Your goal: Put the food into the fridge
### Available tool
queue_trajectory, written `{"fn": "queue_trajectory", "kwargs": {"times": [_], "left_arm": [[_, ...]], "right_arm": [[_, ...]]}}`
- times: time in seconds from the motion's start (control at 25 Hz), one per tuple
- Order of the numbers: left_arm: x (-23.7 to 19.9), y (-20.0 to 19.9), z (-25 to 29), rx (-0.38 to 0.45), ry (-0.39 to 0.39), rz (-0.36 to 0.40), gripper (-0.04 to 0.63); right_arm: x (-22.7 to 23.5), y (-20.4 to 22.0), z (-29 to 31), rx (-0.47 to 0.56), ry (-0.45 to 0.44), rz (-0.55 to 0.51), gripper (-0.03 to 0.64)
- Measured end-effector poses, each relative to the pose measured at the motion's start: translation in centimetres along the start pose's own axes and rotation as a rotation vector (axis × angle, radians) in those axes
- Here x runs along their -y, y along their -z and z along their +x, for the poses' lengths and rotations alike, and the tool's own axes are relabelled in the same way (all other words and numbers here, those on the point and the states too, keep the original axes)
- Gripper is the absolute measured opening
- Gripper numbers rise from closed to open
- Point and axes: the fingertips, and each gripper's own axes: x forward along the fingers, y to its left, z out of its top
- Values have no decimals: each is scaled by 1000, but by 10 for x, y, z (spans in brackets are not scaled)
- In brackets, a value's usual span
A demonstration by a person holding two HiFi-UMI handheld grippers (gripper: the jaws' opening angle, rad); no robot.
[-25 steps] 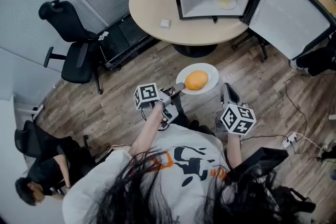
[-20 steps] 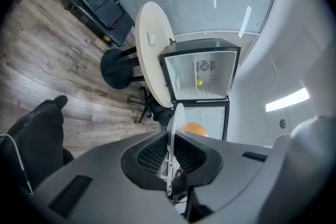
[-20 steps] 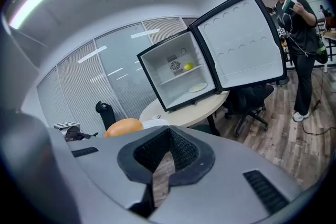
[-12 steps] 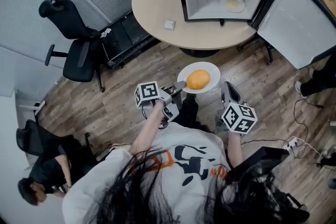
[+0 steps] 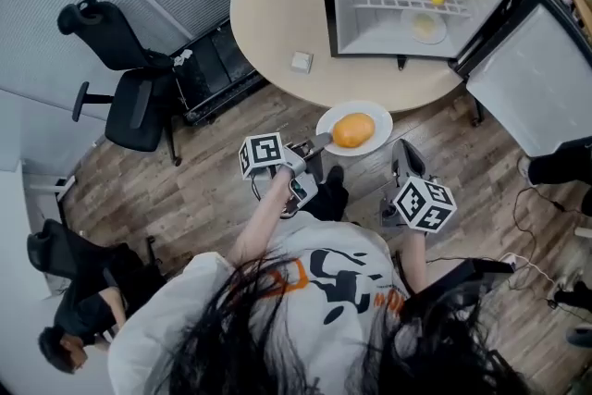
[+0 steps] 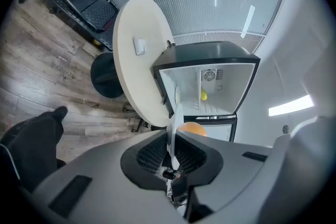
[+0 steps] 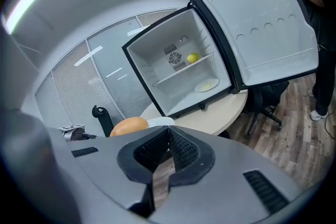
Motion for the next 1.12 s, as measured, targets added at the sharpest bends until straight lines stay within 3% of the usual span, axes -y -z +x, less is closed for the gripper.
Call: {"fn": "queue_trajectory", "kwargs": {"times": [0.4,0.88,1.12], "left_arm": [[8,-63,42,-27,-6,20,40],[6,-95,70,-83,-3,3,40],[11,-109,77,-72,5,-4,40]], "right_arm": [[11,-31,51,-16,59,-21,15],[18,-44,87,-36,115,-22,15],[13,-53,99,-46,111,-42,15]]}}
